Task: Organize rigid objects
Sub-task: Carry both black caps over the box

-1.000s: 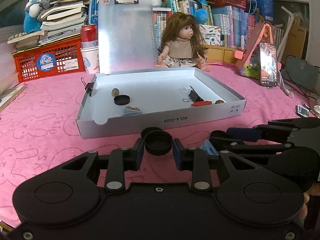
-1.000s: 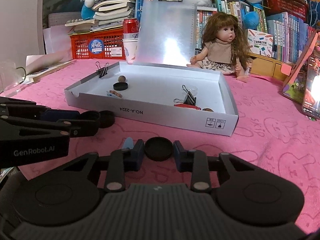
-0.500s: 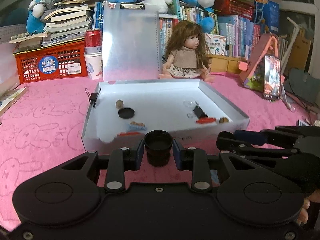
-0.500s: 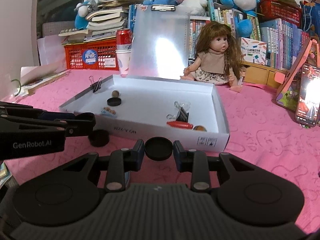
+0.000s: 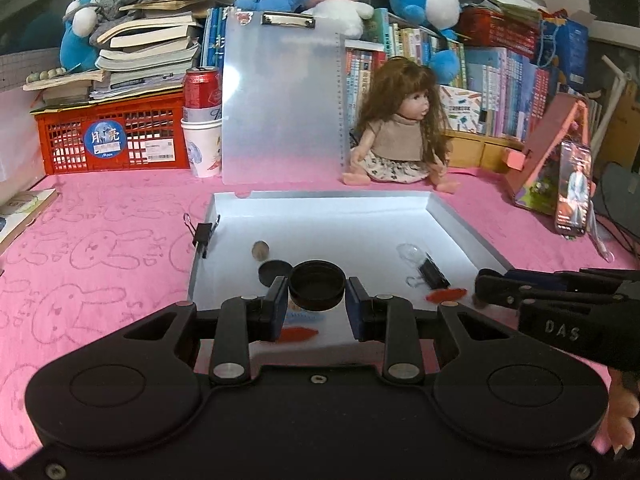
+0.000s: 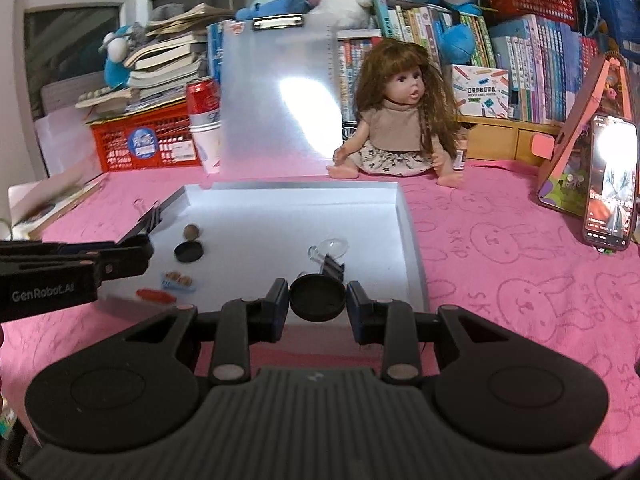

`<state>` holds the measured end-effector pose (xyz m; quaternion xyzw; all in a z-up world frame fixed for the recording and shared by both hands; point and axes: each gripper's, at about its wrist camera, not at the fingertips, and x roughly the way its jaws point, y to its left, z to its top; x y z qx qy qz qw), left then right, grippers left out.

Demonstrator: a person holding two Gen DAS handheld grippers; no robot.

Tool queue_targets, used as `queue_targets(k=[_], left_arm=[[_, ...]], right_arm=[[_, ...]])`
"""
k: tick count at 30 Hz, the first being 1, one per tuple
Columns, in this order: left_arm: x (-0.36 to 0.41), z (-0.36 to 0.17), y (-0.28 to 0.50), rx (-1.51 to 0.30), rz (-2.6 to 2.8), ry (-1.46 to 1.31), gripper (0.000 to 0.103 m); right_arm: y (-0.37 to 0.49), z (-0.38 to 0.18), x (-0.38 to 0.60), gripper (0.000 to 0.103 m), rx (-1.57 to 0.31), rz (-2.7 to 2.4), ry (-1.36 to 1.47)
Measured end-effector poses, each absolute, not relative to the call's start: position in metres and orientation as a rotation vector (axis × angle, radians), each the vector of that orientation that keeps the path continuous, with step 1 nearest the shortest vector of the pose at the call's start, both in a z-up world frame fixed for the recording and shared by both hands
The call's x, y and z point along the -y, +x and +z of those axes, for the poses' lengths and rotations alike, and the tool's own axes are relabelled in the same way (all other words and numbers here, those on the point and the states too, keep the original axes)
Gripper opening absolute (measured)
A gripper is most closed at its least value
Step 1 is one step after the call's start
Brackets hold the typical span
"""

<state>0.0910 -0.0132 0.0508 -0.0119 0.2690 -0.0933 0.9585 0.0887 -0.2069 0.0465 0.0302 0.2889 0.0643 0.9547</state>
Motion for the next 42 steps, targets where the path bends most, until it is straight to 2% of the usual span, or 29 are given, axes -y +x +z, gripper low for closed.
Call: queue_targets(k=[11, 20, 42], left_arm=[[0.011, 0.056, 0.161, -0.605, -0.166, -0.06, 0.03], [0.018, 0.037, 0.221, -0.702, -0.13, -0.098, 0.03], [0.03, 0.011, 0.257, -0.734, -0.083, -0.042, 0.03]], right_arm=[[0.152, 0.051, 0.224, 0.037, -0.647, 0.109, 0.162], [0.206, 0.045, 0.225, 0.037, -0.694, 0.08, 0.186], [0.246, 0.017, 0.223, 0.037, -0.761, 0.035, 0.174]])
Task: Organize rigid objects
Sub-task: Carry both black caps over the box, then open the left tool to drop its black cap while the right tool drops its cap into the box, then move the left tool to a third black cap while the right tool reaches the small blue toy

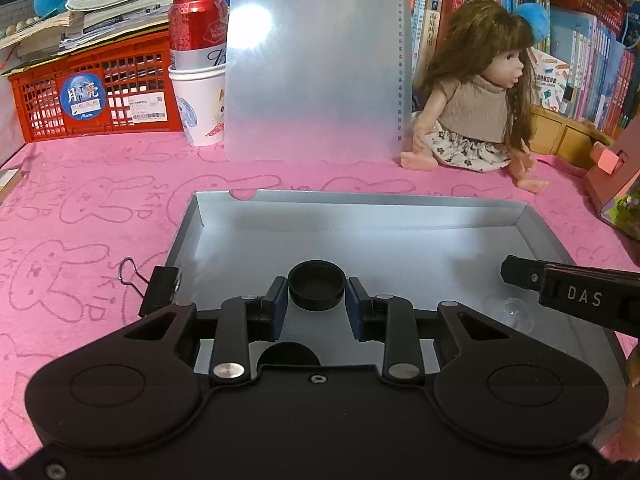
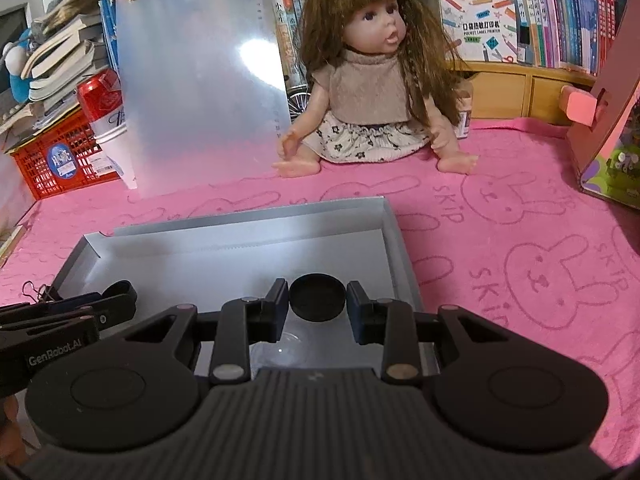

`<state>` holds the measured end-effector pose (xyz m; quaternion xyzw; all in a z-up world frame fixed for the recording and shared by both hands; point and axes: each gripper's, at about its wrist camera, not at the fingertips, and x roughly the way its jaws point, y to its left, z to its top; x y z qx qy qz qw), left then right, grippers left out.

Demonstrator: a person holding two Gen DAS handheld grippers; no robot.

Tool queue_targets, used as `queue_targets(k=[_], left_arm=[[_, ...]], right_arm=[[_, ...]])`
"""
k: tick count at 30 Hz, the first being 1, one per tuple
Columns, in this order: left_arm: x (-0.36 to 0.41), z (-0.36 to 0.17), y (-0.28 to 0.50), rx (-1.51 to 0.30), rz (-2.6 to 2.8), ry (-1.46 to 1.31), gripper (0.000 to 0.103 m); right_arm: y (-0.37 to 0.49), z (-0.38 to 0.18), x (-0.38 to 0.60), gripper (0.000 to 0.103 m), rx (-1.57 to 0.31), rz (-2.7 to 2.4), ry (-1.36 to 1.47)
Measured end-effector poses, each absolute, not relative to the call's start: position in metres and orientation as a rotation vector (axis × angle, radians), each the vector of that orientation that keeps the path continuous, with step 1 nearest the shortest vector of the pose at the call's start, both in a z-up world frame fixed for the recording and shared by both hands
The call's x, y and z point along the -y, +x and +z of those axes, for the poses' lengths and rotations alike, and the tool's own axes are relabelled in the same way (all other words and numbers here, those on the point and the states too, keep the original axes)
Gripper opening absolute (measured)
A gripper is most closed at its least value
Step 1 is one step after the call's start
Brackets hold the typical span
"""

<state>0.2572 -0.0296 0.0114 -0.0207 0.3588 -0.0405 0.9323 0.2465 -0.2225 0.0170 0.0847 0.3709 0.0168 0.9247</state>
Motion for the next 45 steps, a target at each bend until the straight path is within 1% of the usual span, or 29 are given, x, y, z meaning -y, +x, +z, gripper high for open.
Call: queue_targets(k=[13, 14, 15, 16, 17, 18, 19, 28, 31, 36, 39, 45], left_arm=[[0.031, 0.009, 0.26, -0.756, -0.094, -0.034, 0.03], [0.03, 0.009, 0.26, -0.756, -0.094, -0.033, 0.03], [0.03, 0.009, 0.259, -0.756, -0.094, -0.033, 0.03], [0.03, 0.01, 0.259, -0.753, -0.093, -0.032, 0.032], [0.03, 0.01, 0.259, -0.749, -0.095, -0.033, 0.036], [0.029, 0.011, 0.258, -0.743, -0.095, -0.03, 0.045], [0.029, 0.012, 0.256, -0.736, -0.089, -0.025, 0.051], [0.022, 0.028, 0.229, -0.677, -0.113, 0.012, 0.073], [0.022, 0.034, 0.214, -0.652, -0.128, 0.028, 0.076], [0.021, 0.041, 0.189, -0.621, -0.169, 0.03, 0.078], [0.02, 0.045, 0.175, -0.613, -0.191, 0.031, 0.078], [0.015, 0.049, 0.145, -0.589, -0.223, 0.037, 0.08]], right_arm=[[0.249, 0.013, 0.224, 0.037, -0.771, 0.031, 0.189], [0.249, 0.013, 0.224, 0.037, -0.772, 0.03, 0.191], [0.249, 0.013, 0.224, 0.04, -0.771, 0.029, 0.192], [0.249, 0.013, 0.224, 0.04, -0.77, 0.03, 0.192], [0.248, 0.014, 0.224, 0.04, -0.765, 0.031, 0.191], [0.247, 0.015, 0.224, 0.05, -0.759, 0.032, 0.189], [0.246, 0.016, 0.224, 0.055, -0.754, 0.031, 0.186], [0.222, 0.027, 0.224, 0.067, -0.701, 0.048, 0.151], [0.209, 0.034, 0.225, 0.073, -0.67, 0.055, 0.14], [0.181, 0.047, 0.224, 0.081, -0.612, 0.096, 0.117], [0.165, 0.054, 0.222, 0.083, -0.584, 0.124, 0.106], [0.134, 0.061, 0.216, 0.085, -0.545, 0.168, 0.073]])
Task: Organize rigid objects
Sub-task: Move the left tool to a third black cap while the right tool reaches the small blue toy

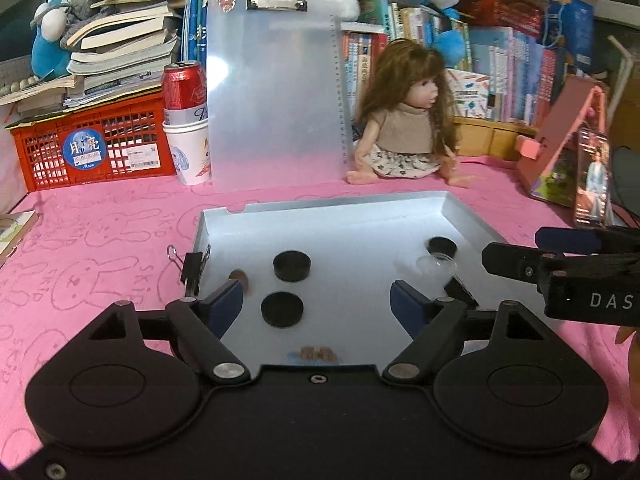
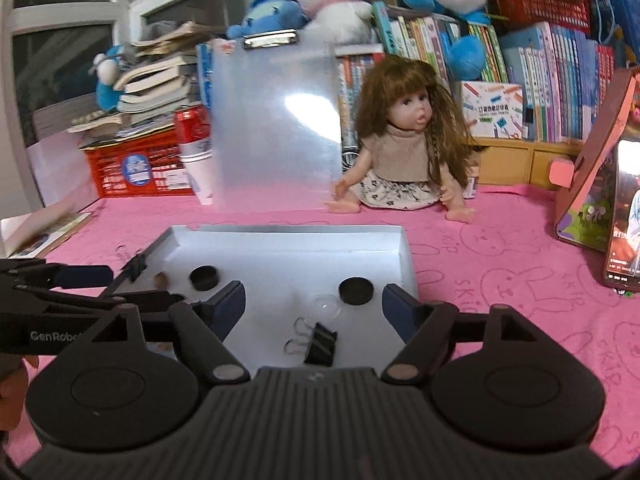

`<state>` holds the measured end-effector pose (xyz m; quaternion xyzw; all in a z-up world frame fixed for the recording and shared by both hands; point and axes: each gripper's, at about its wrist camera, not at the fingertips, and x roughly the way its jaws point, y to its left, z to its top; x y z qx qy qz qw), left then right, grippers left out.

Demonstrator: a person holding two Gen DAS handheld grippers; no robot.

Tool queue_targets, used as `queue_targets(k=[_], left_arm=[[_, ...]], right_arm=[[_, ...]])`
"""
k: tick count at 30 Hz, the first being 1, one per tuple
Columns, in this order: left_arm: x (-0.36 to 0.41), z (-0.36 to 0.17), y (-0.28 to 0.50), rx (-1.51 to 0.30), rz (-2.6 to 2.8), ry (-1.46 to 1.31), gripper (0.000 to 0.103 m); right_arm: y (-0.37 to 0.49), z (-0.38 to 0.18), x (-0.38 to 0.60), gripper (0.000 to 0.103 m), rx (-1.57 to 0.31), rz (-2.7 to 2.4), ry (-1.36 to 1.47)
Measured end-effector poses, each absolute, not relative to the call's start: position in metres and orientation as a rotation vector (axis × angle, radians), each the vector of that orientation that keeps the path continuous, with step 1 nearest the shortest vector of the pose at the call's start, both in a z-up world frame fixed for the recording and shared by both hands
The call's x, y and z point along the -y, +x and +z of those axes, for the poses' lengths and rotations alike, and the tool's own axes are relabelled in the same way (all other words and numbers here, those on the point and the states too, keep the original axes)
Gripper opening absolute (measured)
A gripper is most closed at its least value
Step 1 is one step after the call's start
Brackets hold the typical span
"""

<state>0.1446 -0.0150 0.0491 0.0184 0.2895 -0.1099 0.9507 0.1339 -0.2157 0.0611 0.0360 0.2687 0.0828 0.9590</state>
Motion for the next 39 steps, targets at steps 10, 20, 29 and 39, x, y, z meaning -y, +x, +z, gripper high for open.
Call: queue_targets(k=[10, 20, 29, 39], left_arm=[[0.005, 0.042, 0.102, -0.591, -0.251, 0.035, 0.081], [0.007, 0.026, 0.071, -0.605, -0.283, 0.112, 0.075], [0.009, 0.009, 0.066, -0.665, -0.307, 0.092, 0.064], [0.014, 0.0, 0.072, -0.677, -0.298, 0.048, 0.06]], right_arm=[[0.084, 0.056, 0.208, 0.088, -0.521, 0.233, 0.049], [0.049, 0.035, 0.203, 0.088, -0.553, 0.273, 0.033], [0.031, 0.015, 0.191, 0.088, -0.594, 0.306, -0.031], [0.02, 0.003, 0.179, 0.088, -0.548, 0.257, -0.093]])
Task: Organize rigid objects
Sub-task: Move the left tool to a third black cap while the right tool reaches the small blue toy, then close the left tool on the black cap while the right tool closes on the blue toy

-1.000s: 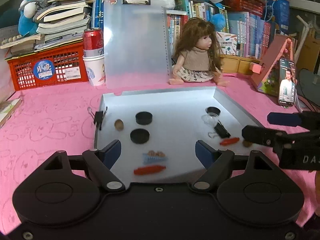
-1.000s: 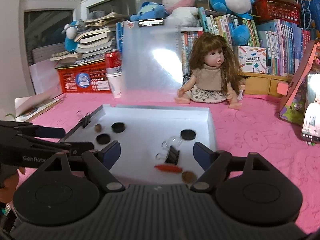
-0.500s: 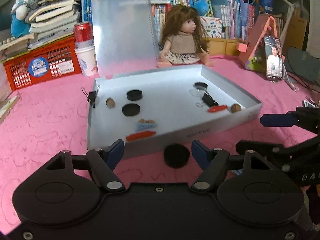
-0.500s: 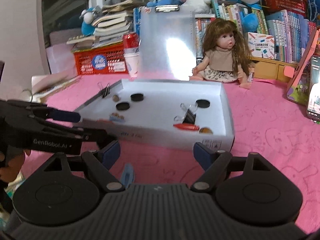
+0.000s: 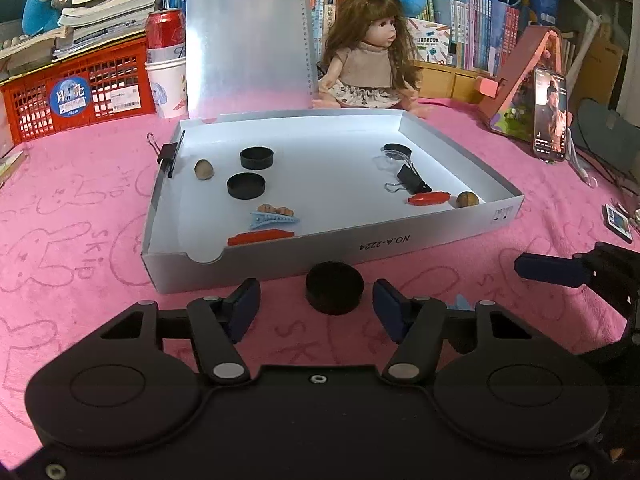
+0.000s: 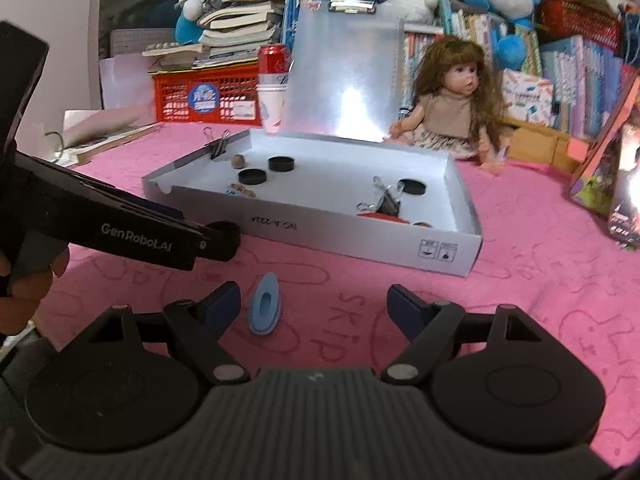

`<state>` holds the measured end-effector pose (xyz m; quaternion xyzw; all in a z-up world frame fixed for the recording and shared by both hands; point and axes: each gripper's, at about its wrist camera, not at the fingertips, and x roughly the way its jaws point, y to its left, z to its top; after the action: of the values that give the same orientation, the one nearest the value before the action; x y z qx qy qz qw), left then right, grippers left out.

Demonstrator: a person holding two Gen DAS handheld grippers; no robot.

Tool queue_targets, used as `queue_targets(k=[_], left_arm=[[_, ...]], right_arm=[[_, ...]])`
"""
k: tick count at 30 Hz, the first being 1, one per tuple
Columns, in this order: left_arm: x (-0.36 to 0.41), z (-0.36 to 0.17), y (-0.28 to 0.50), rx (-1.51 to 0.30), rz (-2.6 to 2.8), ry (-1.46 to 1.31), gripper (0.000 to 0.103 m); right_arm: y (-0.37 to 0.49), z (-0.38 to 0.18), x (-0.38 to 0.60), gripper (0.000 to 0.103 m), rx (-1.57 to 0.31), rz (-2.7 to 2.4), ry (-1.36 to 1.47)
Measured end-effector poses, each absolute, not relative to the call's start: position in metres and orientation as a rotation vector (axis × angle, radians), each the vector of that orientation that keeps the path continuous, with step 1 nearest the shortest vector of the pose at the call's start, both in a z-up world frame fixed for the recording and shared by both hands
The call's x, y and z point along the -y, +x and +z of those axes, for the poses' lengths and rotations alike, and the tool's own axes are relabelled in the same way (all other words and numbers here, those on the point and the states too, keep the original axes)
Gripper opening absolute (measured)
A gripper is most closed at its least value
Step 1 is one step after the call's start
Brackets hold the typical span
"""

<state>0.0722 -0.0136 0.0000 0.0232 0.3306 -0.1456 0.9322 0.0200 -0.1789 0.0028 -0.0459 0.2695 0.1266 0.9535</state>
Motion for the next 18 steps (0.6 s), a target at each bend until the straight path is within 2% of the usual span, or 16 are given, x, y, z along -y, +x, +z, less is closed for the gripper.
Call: queue_targets(k=[7, 10, 13, 15, 16, 18], left_arm=[[0.018, -0.003, 0.074, -0.664, -0.282, 0.052, 0.061], [0.019, -0.004, 0.075, -0.661, -0.281, 0.057, 0.061], [0.02, -0.004, 0.075, -0.658, -0.281, 0.055, 0.062], [0.021, -0.005, 0.075, -0.652, -0.277, 0.063, 0.062], [0.022, -0.005, 0.075, -0.651, -0.277, 0.073, 0.062], [0.023, -0.006, 0.074, -0.649, -0.274, 0.083, 0.062]], right_arm=[[0.015, -0.003, 0.173, 0.087, -0.531, 0.252, -0.118], [0.014, -0.005, 0.174, 0.083, -0.529, 0.252, -0.1], [0.013, -0.004, 0.175, 0.07, -0.524, 0.264, -0.077], [0.01, -0.003, 0.174, 0.053, -0.515, 0.282, -0.068], [0.009, -0.003, 0.173, 0.05, -0.512, 0.287, -0.068], [0.008, -0.003, 0.172, 0.038, -0.511, 0.298, -0.064]])
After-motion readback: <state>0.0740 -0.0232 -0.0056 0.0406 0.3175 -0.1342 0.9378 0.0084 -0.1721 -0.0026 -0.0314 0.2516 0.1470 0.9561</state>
